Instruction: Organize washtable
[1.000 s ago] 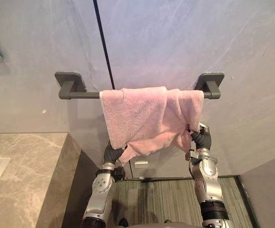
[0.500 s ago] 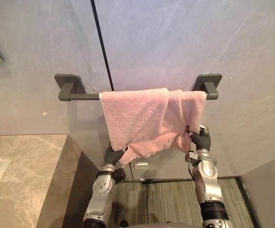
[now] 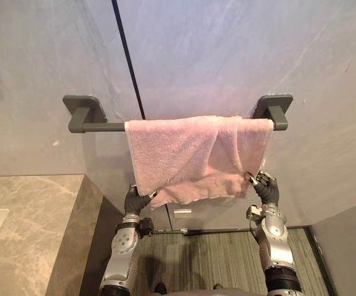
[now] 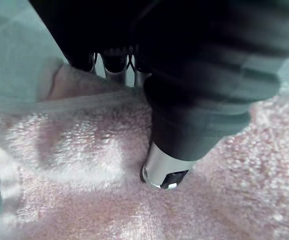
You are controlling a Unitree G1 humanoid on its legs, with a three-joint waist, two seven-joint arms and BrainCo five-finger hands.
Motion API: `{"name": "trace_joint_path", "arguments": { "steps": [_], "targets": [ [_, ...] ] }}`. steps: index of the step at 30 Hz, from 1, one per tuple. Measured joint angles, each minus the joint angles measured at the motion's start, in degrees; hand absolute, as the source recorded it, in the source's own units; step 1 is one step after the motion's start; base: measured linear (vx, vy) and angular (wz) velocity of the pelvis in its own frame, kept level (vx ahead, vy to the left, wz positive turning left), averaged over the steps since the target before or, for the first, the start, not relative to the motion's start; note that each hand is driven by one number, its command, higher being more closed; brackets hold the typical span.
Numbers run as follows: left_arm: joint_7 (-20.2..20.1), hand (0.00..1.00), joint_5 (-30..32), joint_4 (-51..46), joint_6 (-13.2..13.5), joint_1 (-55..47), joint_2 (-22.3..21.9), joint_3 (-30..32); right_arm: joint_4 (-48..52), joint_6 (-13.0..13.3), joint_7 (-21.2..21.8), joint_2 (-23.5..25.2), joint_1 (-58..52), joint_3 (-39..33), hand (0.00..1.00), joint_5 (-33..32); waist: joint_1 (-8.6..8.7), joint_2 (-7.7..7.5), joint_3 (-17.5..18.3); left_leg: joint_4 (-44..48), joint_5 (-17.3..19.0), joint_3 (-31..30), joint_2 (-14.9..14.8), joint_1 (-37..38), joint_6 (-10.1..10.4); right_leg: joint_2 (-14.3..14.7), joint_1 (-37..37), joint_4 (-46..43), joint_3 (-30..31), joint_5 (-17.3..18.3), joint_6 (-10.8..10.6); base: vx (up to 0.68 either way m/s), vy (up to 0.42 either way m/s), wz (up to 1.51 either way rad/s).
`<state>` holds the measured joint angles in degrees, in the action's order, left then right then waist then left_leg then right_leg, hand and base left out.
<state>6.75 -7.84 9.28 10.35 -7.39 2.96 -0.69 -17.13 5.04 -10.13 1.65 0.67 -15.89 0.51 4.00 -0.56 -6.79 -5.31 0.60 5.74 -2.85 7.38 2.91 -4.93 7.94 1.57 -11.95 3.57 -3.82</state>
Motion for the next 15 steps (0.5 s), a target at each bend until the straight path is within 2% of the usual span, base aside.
{"name": "trace_joint_path", "arguments": {
  "steps": [11, 15],
  "targets": [
    [0.84, 0.0, -0.58, 5.89, -1.48, -4.2, 0.13, 1.1, -0.62, -0.64, -0.13, -0.81, -5.38, -1.04, 0.0, -0.13, -0.08, -0.14, -0.18, 0.01, 0.0, 0.24, -0.02, -0.03, 0.0, -0.05, -0.08, 0.14, 0.13, -0.39, 0.02, -0.01, -0.005, -0.01],
    [0.66, 0.0, -0.58, 10.06, -3.09, -5.73, 0.15, 1.36, -3.85, -0.95, -0.14, -0.8, -7.43, -1.15, 0.0, -0.17, -0.24, -0.26, -0.14, 0.05, 0.0, 0.54, -0.01, 0.14, 0.0, -0.09, -0.08, 0.14, 0.44, -0.61, 0.0, -0.04, -0.009, -0.04]
  ]
}}
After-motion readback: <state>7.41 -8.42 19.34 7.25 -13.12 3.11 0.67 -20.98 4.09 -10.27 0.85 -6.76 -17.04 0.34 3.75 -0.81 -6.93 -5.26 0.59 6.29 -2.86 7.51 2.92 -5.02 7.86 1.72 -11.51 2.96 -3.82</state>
